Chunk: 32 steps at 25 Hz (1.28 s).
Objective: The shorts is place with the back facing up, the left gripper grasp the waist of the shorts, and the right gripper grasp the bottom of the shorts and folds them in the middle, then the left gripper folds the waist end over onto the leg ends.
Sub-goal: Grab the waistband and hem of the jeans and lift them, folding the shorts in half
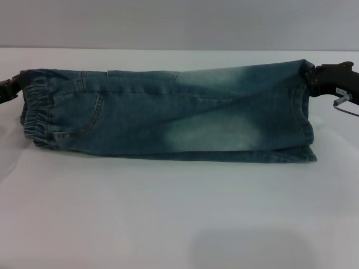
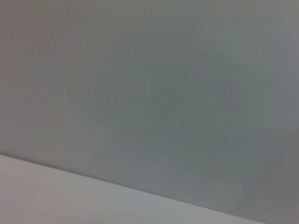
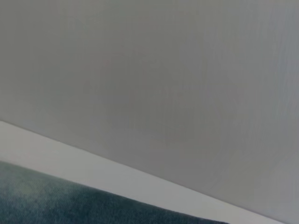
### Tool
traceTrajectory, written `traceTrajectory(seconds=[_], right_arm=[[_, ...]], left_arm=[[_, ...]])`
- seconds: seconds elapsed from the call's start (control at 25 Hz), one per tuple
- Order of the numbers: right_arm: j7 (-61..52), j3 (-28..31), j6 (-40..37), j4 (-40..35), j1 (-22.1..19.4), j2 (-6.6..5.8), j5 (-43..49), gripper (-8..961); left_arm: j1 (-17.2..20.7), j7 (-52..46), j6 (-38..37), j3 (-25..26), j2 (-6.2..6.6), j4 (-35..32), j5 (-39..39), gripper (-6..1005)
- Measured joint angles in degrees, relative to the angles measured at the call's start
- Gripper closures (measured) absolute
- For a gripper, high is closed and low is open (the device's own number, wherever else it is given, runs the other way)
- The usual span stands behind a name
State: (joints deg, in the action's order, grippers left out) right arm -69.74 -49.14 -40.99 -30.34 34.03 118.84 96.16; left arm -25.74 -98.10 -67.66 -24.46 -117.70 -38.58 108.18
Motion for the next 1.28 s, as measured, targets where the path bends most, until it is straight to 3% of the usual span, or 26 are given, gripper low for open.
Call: traceTrajectory(seconds=[0.8, 1.0, 1.16, 1.24, 1.28], right_arm=[[0.0, -2.3, 2.3, 0.6, 0.9, -0.09, 0.2, 954], [0.0, -3.3, 4.0, 1.2, 1.0, 0.03, 0.2, 904], [0.0, -3.8, 4.5, 1.3, 0.8, 0.09, 0.2, 784], [0.0, -3.8, 4.6, 1.4, 0.7, 0.14, 0.2, 724], [0.0, -3.9, 4.6, 1.4, 0.7, 0.14, 0.2, 702]], left_arm=[[-0.9, 0.9, 4.7, -4.4, 0.08, 0.2, -0.2, 948], [-1.3, 0.8, 6.6, -4.5, 0.02, 0.3, -0.2, 906], [-1.3, 0.9, 7.2, -4.2, -0.05, 0.5, -0.5, 873], [-1.4, 0.9, 7.2, -4.2, -0.06, 0.5, -0.8, 655], [-1.3, 0.9, 7.2, -4.2, -0.06, 0.5, -0.9, 633]])
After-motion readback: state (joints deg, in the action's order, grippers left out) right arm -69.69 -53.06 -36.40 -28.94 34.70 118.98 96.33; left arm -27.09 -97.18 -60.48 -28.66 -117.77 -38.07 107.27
